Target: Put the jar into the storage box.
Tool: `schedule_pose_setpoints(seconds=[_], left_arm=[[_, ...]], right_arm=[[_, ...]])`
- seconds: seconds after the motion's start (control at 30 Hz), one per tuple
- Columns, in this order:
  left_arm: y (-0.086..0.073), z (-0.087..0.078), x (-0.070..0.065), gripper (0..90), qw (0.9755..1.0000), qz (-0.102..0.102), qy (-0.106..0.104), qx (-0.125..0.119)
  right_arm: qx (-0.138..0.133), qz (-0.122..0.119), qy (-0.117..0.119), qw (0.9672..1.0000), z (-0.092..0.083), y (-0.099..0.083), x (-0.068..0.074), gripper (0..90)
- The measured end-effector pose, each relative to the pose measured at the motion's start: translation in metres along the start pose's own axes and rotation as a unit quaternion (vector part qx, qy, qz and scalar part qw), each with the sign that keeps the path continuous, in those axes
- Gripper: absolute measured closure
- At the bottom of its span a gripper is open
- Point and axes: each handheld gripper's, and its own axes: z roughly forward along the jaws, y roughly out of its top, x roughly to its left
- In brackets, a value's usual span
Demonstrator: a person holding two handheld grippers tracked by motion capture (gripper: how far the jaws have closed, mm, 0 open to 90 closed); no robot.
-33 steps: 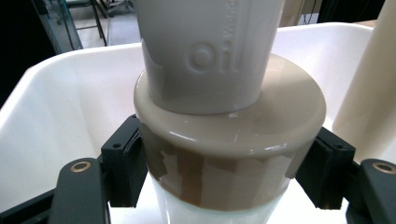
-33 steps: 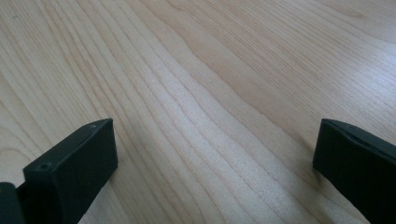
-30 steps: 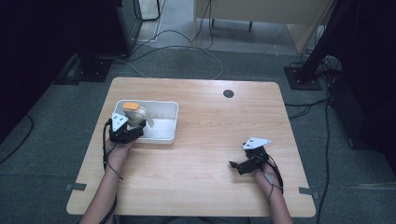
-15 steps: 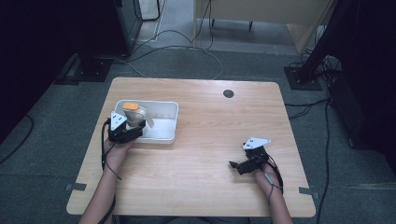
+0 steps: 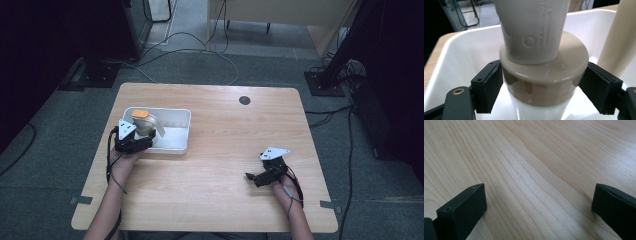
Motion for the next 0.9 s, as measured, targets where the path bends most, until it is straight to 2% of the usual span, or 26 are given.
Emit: schedule_pose_setpoints(seconds=[0.13,0.17,0.33,0.37,0.47,0.5,0.7,0.9], left_arm=[[0.001,-0.002,0.001,21.6,1.0,-0.003,-0.008,0.002],[0.003,-0.004,0.002,21.6,0.9997,-0.003,-0.023,0.008],[0.004,-0.006,0.002,21.6,0.9995,-0.002,-0.026,0.019],[0.004,-0.007,0.003,21.6,0.9991,0.0,-0.034,0.027],[0.003,-0.008,0.002,21.6,0.9989,0.007,-0.034,0.032],[0.003,-0.009,0.004,21.6,0.9985,0.008,-0.04,0.037],[0.003,-0.011,0.005,21.6,0.9982,0.011,-0.044,0.04],[0.004,-0.015,0.006,21.6,0.9971,0.026,-0.051,0.051]], right_arm=[[0.0,0.001,0.0,1.0,0.0,0.0,0.0,0.0],[0.0,0.0,0.0,1.0,0.0,0.0,0.0,0.0],[0.0,0.0,0.0,1.0,0.0,0.0,0.0,0.0],[0.0,0.001,0.0,1.0,0.0,0.0,0.0,0.0],[0.0,0.001,0.0,1.0,0.0,0.0,0.0,0.0],[0.0,0.0,0.0,1.0,0.0,0.0,0.0,0.0],[0.0,0.0,0.0,1.0,0.0,0.0,0.0,0.0],[0.0,0.0,0.0,1.0,0.0,0.0,0.0,0.0]])
